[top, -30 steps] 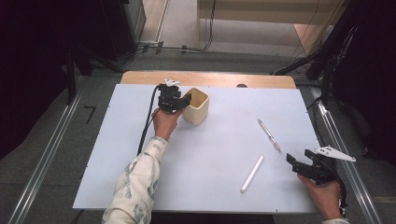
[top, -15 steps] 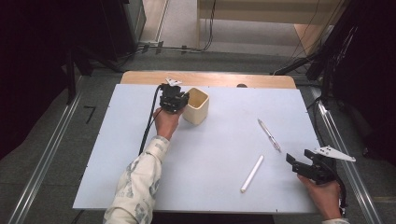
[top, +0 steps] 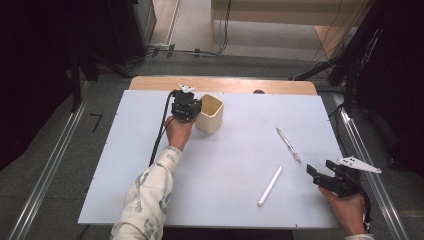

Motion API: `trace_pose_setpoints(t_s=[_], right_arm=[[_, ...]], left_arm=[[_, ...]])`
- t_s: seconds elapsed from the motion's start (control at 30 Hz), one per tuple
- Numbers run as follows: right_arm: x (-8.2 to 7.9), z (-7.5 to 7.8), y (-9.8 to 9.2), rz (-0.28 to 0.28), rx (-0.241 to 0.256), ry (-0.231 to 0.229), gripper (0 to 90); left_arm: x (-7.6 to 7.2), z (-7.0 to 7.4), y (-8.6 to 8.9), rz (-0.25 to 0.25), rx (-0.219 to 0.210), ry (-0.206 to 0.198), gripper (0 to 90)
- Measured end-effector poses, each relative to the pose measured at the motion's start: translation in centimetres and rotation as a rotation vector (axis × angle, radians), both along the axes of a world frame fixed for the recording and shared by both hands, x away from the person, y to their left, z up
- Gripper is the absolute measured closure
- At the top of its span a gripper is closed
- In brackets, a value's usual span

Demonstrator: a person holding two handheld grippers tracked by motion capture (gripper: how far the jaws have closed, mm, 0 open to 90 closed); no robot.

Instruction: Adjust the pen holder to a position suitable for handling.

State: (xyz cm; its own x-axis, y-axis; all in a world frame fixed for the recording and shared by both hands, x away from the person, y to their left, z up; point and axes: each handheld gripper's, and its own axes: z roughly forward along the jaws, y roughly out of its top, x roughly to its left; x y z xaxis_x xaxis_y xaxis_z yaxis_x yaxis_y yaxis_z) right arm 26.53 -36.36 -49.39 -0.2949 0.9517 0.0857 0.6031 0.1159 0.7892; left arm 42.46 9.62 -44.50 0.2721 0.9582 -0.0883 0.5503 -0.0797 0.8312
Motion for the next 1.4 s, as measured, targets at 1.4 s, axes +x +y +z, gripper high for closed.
trace_pose_setpoints(t_s=[1.4], right_arm=[[0.0,0.0,0.7,0.015,-0.006,-0.003,22.4]], left_arm=[[-9.6,0.1,-4.6,-0.119,0.011,0.003,83.7]])
